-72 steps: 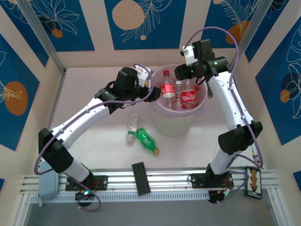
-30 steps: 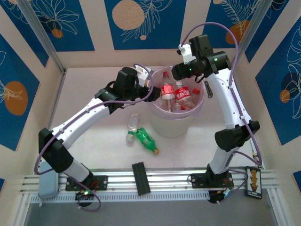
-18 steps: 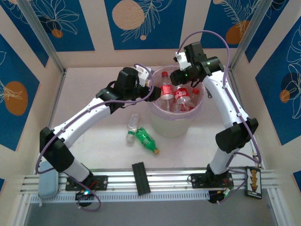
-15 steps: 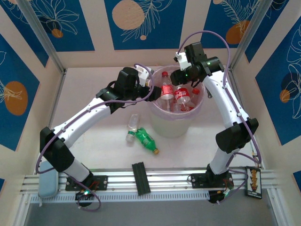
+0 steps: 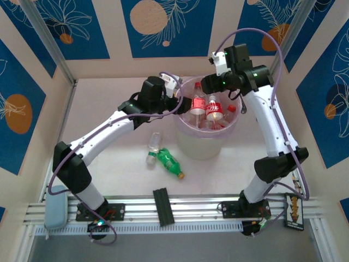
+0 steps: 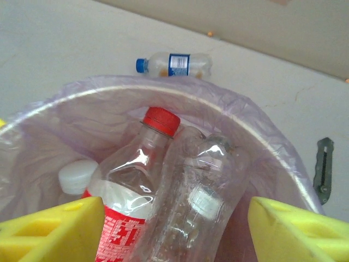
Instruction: Put the plastic bottles in the bin
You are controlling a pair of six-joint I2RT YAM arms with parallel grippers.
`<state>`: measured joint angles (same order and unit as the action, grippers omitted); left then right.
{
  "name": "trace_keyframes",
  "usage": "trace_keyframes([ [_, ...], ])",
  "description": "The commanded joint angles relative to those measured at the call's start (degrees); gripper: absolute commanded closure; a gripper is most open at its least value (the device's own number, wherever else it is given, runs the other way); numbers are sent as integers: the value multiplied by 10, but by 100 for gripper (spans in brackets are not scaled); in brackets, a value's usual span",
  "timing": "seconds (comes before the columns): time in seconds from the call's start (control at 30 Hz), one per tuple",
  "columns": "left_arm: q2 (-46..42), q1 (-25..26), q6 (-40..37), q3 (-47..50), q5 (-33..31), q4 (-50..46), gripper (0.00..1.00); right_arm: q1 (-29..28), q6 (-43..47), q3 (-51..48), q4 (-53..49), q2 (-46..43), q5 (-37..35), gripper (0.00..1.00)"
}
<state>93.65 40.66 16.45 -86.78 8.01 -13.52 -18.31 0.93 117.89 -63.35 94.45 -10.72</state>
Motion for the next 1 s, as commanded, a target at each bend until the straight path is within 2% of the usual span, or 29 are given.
trace_keyframes([
  [0.0,8,18,-8,-15,27,0,19,10,-11,-18,20,-32,16,28],
  [0.2,-46,12,-50,-23,5,-17,3,41,-47,-77,82,-77,100,25],
  [0.47,-173,-3,-92,27,-77,-76,0,52,-69,-115,135,-100,128,12],
  [0.57,-215,-22,-62,74,-102,-110,0,53,-76,-121,147,-102,137,7],
  [0.8,-273,-53,31,222,-89,-205,0,53,-96,-137,175,-101,157,2],
  [0.97,-286,-77,97,341,-46,-151,0,52,-104,-146,183,-100,174,0],
])
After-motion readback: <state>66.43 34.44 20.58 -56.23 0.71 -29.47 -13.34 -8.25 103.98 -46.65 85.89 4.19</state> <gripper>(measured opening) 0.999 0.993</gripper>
